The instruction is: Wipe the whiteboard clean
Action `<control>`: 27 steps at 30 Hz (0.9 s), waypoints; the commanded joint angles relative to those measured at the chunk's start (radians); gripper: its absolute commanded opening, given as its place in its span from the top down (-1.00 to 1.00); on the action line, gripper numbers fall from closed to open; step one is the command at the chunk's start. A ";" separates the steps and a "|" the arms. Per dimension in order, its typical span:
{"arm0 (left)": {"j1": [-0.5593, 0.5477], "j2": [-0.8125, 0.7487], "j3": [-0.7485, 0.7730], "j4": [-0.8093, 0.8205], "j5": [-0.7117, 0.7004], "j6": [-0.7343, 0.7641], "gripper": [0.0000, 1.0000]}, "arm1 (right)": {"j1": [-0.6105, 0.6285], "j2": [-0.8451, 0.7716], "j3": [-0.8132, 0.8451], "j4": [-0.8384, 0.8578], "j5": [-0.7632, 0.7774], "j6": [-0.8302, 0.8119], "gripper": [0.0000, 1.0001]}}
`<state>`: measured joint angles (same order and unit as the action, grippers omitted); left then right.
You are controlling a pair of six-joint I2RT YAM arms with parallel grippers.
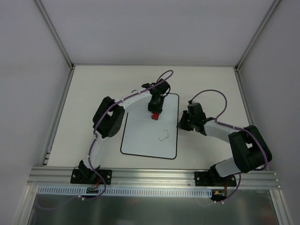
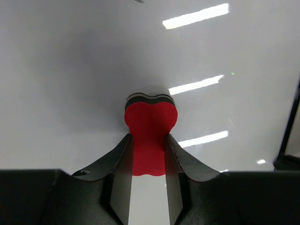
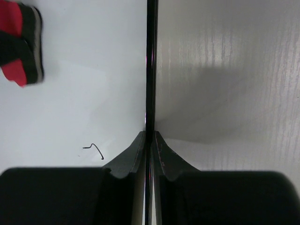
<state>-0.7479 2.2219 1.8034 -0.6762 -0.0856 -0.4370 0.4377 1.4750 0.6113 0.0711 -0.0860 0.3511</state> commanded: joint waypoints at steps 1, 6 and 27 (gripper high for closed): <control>0.103 0.061 0.034 -0.056 -0.060 0.003 1.00 | 0.019 0.045 -0.044 -0.096 0.011 -0.009 0.77; 0.150 0.096 0.143 -0.059 -0.105 0.093 1.00 | 0.019 0.045 -0.035 -0.103 0.019 -0.020 0.78; 0.062 0.355 0.508 -0.215 0.115 0.408 1.00 | 0.018 0.028 -0.027 -0.131 0.022 -0.017 0.78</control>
<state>-0.6167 2.4985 2.2841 -0.8444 -0.0898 -0.0605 0.4423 1.4784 0.6132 0.0746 -0.0864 0.3511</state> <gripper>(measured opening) 0.282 0.118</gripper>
